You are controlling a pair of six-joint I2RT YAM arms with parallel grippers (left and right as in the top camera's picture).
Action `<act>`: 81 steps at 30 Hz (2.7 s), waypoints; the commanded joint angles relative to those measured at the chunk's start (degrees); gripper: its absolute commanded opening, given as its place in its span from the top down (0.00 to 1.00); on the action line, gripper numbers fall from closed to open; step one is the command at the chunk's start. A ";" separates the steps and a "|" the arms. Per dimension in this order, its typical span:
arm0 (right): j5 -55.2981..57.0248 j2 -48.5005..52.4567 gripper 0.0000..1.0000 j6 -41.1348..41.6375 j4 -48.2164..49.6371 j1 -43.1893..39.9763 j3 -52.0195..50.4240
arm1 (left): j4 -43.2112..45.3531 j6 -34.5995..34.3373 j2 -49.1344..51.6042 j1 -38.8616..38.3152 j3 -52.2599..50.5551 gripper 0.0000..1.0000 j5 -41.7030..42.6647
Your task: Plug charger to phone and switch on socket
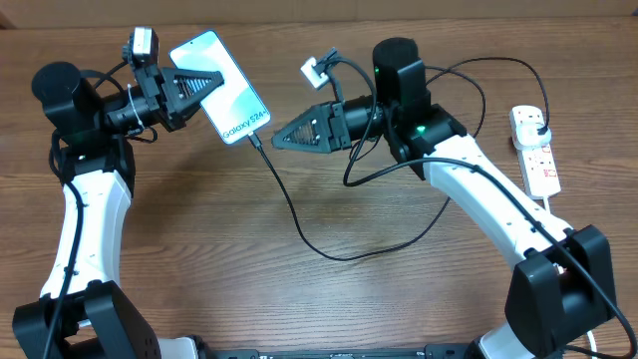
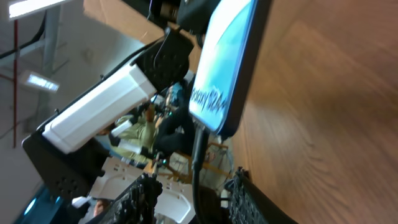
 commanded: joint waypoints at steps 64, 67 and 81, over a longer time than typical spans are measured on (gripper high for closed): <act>37.00 -1.42 0.47 -11.04 -37.46 -4.09 0.39 | -49.99 49.79 26.18 -12.50 0.66 0.96 -36.68; 37.31 -1.42 0.47 -11.04 -38.18 -4.09 0.39 | -49.68 49.18 27.23 -12.50 0.66 0.95 -36.65; 38.03 -1.42 0.47 -11.06 -38.62 -4.09 0.39 | -50.77 48.65 27.34 -12.48 0.66 0.59 -41.68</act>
